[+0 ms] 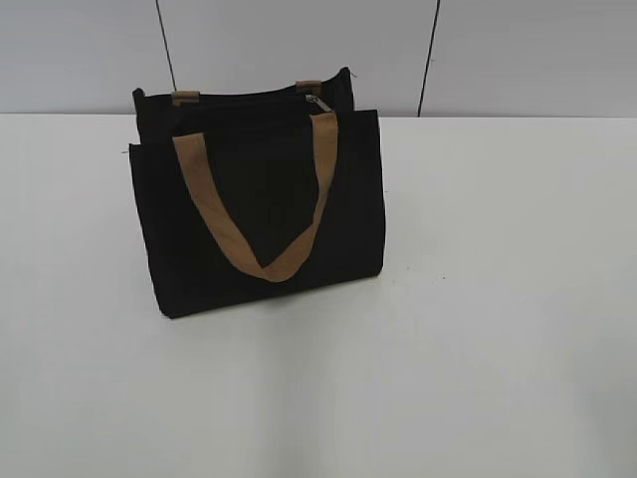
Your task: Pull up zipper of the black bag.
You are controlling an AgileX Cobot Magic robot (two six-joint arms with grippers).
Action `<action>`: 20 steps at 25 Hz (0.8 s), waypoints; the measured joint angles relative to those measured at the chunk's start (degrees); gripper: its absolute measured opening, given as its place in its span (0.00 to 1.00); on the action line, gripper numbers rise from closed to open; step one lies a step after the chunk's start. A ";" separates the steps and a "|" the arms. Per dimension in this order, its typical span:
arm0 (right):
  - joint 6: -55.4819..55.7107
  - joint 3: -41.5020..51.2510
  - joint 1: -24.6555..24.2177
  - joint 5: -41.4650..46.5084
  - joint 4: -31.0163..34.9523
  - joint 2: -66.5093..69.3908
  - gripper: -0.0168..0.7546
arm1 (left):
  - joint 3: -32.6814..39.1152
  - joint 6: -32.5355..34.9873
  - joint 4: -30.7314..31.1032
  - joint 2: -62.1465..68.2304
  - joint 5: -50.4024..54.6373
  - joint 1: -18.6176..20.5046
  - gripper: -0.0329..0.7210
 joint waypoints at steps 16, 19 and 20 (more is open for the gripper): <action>-0.28 0.02 4.41 0.00 -0.06 0.00 0.63 | 0.00 0.00 0.00 0.00 0.00 0.00 0.36; -0.28 0.02 6.65 0.00 -0.18 0.00 0.63 | 0.00 0.00 0.00 0.00 0.00 0.00 0.36; -0.28 0.02 7.09 0.00 -0.31 0.00 0.63 | 0.00 0.00 0.00 0.00 0.00 0.00 0.36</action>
